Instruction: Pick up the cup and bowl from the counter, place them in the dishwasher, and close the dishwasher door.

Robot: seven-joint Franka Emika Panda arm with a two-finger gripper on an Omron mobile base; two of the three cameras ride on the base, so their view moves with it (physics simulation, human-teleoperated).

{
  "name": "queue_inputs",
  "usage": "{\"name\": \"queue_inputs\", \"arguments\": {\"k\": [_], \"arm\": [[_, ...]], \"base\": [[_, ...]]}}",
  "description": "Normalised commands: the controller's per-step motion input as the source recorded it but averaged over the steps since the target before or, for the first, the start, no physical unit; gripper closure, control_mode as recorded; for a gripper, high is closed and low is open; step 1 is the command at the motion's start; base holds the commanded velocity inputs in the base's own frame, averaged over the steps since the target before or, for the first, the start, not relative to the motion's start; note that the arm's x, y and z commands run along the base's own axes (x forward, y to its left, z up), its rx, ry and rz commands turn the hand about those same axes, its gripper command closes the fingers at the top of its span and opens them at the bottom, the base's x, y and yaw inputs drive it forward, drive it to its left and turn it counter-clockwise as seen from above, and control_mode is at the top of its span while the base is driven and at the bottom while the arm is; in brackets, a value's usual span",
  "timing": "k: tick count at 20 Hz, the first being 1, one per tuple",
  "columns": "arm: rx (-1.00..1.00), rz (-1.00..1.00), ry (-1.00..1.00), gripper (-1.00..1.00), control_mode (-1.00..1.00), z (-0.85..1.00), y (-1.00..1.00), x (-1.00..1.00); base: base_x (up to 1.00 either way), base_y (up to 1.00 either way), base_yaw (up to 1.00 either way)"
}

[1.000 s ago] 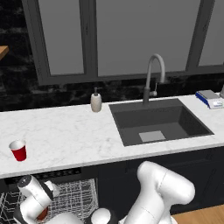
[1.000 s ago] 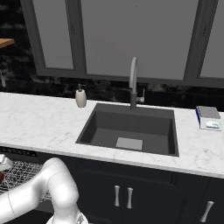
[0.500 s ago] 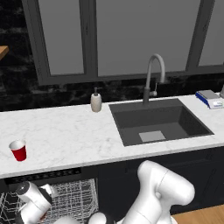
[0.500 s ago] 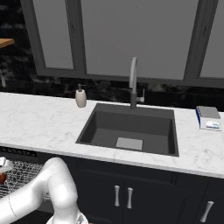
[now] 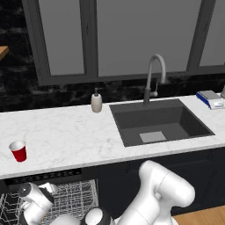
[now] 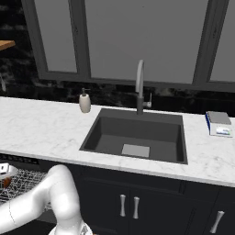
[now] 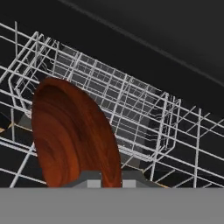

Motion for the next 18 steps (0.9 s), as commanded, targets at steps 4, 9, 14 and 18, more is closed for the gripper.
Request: {"name": "queue_inputs", "arguments": {"k": [4, 9, 14, 18], "arm": [[0.00, 0.00, 0.00, 1.00, -1.00, -0.61, 0.00, 0.00], [0.00, 0.00, 0.00, 1.00, -1.00, -0.61, 0.00, 0.00], [0.00, 0.00, 0.00, 1.00, -1.00, -0.32, 0.00, -0.10], [0.00, 0.00, 0.00, -1.00, -1.00, 0.00, 0.00, -0.07]], "base": [[0.00, 0.00, 0.00], [0.00, 0.00, 0.00], [0.00, 0.00, 0.00], [0.00, 0.00, 0.00]]}}
